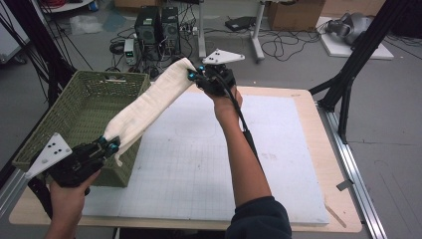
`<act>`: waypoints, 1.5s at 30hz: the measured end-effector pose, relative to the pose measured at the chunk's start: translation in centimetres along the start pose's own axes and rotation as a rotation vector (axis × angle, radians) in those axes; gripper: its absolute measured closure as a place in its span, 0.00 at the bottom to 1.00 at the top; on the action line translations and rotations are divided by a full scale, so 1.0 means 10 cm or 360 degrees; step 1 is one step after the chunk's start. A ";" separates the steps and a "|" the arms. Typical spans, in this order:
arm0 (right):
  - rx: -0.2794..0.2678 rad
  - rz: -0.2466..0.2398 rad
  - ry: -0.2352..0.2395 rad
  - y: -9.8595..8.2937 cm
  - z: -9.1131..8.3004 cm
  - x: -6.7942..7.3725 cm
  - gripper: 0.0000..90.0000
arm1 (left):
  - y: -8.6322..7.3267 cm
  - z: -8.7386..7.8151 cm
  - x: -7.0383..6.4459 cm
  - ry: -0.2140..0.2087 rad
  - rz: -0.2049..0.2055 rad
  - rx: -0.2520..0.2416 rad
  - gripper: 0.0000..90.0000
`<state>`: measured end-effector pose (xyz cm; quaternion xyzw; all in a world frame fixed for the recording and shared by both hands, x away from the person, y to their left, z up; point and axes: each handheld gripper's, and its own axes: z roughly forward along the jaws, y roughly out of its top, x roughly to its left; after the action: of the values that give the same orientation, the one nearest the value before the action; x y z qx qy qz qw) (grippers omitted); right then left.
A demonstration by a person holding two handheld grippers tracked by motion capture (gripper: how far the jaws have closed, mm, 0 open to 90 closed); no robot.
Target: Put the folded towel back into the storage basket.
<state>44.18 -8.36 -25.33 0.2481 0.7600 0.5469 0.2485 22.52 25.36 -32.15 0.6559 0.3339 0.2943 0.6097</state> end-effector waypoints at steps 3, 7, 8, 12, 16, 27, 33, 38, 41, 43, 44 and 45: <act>-0.0006 -0.0021 0.0005 0.07 0.10 0.04 0.90 | 0.01 -0.05 0.03 0.0023 -0.0013 -0.0012 0.91; -0.0004 -0.0039 0.0026 0.19 0.26 0.10 0.90 | 0.01 -0.10 0.07 0.0050 -0.0023 -0.0024 0.91; -0.0007 -0.0037 0.0026 0.21 0.29 0.11 0.90 | 0.00 -0.12 0.08 0.0058 -0.0023 -0.0023 0.91; 0.0000 -0.0042 0.0041 0.30 0.44 0.18 0.90 | -0.01 -0.15 0.09 0.0086 -0.0017 -0.0017 0.91; -0.0002 -0.0052 0.0053 0.39 0.57 0.24 0.90 | -0.02 -0.21 0.13 0.0119 -0.0025 -0.0030 0.91; 0.0006 -0.0098 0.0095 0.62 0.96 0.45 0.90 | -0.02 -0.33 0.22 0.0200 -0.0036 -0.0050 0.91; 0.0020 -0.0108 0.0115 0.68 1.18 0.57 0.90 | -0.04 -0.40 0.29 0.0249 -0.0052 -0.0053 0.91; 0.0035 -0.0100 0.0127 0.68 1.31 0.63 0.90 | -0.06 -0.44 0.35 0.0282 -0.0079 -0.0050 0.91; 0.0047 -0.0108 0.0134 0.67 1.39 0.65 0.90 | -0.07 -0.44 0.37 0.0295 -0.0086 -0.0047 0.91; 0.0057 -0.0106 0.0136 0.66 1.43 0.67 0.90 | -0.08 -0.45 0.38 0.0305 -0.0089 -0.0044 0.91; 0.0055 -0.0104 0.0137 0.66 1.45 0.67 0.90 | -0.08 -0.45 0.38 0.0311 -0.0092 -0.0042 0.91; 0.0061 -0.0108 0.0137 0.65 1.47 0.68 0.90 | -0.08 -0.45 0.39 0.0320 -0.0092 -0.0038 0.91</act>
<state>49.34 8.29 -23.91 0.2031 0.7882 0.5338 0.2291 21.24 31.19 -32.68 0.6057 0.4087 0.3449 0.5891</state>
